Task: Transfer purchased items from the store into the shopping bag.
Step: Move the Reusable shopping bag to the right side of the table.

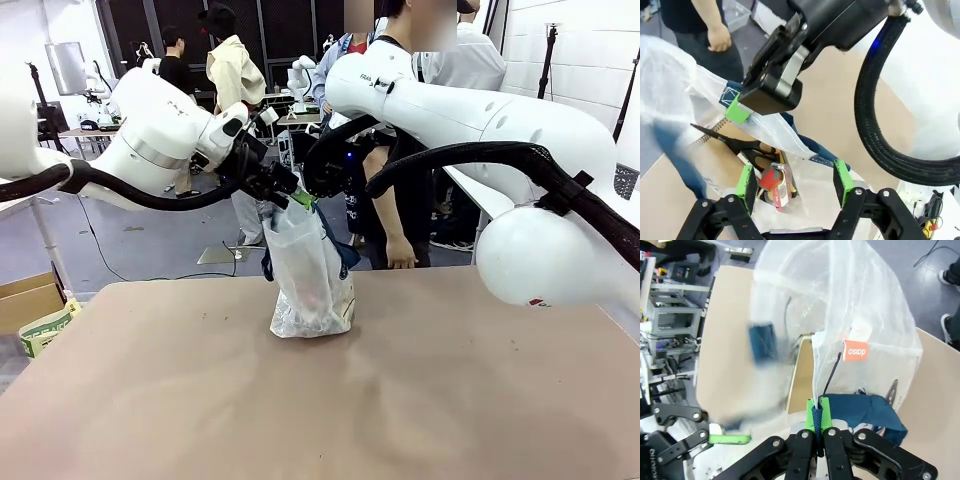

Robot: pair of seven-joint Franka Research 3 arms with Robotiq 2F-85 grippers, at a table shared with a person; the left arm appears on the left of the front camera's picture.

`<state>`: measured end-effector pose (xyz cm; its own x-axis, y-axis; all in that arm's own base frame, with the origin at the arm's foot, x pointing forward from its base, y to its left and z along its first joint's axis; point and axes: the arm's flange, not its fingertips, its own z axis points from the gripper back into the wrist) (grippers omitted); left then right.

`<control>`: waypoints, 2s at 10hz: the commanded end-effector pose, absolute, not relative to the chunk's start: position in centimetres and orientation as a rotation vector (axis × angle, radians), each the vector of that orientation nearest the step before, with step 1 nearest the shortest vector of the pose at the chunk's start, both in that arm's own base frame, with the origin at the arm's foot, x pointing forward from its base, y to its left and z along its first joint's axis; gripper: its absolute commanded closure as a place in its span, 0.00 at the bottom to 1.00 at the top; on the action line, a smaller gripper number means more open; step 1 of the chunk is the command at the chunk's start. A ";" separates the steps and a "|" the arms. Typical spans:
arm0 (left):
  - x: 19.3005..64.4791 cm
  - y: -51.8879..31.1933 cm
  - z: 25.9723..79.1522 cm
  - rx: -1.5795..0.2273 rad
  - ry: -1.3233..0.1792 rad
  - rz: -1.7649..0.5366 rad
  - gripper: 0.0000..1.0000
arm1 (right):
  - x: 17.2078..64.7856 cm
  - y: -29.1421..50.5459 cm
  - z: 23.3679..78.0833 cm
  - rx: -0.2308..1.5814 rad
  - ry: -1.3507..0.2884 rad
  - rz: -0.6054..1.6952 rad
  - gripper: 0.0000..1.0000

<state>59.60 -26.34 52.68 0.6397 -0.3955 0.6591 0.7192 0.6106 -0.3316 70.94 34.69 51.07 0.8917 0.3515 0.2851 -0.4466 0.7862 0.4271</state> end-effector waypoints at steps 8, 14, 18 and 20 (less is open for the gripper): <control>55.6 -21.9 54.4 -0.315 -0.630 -0.381 0.21 | 71.3 35.0 51.1 0.508 -0.191 0.462 1.00; 57.7 -20.3 52.2 -0.469 -0.544 -0.284 0.00 | 71.3 34.9 50.8 0.525 -0.189 0.453 1.00; 60.1 -20.1 49.3 -0.566 -0.481 -0.281 0.00 | 71.4 34.9 50.5 0.531 -0.176 0.456 1.00; 61.3 -20.8 48.5 -0.620 -0.497 -0.314 0.00 | 71.4 35.1 50.1 0.542 -0.167 0.463 1.00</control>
<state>60.51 -21.17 48.63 0.8523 -0.1164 0.5100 0.3760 0.8140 -0.4427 70.95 34.99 50.39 0.8883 0.3643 0.2796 -0.4554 0.7770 0.4345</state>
